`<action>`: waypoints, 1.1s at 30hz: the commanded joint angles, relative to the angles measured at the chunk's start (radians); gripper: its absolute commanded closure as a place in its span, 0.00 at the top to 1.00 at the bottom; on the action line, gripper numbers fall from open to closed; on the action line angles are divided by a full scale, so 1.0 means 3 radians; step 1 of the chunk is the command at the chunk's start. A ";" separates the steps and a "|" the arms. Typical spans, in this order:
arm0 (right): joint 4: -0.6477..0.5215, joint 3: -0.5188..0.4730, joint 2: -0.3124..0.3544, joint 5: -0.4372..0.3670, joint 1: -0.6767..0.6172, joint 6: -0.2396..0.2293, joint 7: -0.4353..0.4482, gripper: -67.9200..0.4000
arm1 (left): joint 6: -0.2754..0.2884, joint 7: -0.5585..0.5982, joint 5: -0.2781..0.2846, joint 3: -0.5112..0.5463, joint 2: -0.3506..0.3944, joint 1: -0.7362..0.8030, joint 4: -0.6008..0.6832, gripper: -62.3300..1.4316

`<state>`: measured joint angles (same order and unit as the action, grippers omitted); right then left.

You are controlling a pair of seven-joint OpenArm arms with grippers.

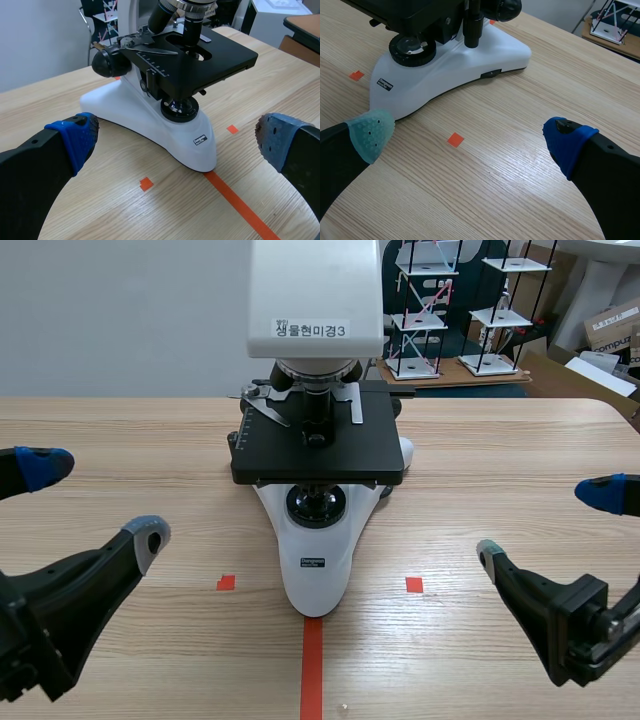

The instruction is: Point at the diaphragm

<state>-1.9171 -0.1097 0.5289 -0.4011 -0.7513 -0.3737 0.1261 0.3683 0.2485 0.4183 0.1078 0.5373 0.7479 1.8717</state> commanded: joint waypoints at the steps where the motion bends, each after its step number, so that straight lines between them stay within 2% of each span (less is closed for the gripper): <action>1: -0.0039 -0.0029 0.0028 -0.0024 0.0010 0.0013 0.0060 0.98 | 0.0014 0.0093 -0.0037 -0.0107 -0.0025 -0.0042 -0.0060 1.00; 5: -0.0039 -0.0029 0.0028 -0.0024 0.0010 0.0013 0.0060 0.98 | 0.0014 0.0215 -0.0134 -0.0351 -0.0024 -0.0257 -0.0326 0.99; 10: -0.0039 -0.0029 0.0028 -0.0024 0.0010 0.0013 0.0060 0.98 | 0.0019 0.0488 -0.0150 -0.0693 -0.0024 -0.0641 -0.0800 0.56; 19: -0.0039 -0.0029 0.0028 -0.0024 0.0010 0.0013 0.0058 0.98 | 0.0066 0.1165 -0.0137 -0.1433 -0.0027 -0.1353 -0.1615 0.10; 24: -0.0039 -0.0029 0.0028 -0.0023 0.0010 0.0013 0.0057 0.98 | 0.0062 0.1527 -0.0141 -0.1849 -0.0107 -0.1742 -0.2127 0.09; 29: -0.0039 -0.0029 0.0028 -0.0023 0.0010 0.0013 0.0057 0.98 | 0.0056 0.1811 -0.0183 -0.2107 -0.0324 -0.2082 -0.2688 0.09; 33: -0.0039 -0.0029 0.0028 -0.0023 0.0011 0.0013 0.0058 0.98 | 0.0039 0.2115 -0.0465 -0.2218 -0.0525 -0.2265 -0.3011 0.09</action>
<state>-1.9171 -0.1097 0.5289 -0.4007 -0.7513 -0.3737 0.1295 0.3782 0.8585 0.2817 -0.5636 0.3943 0.0681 0.9352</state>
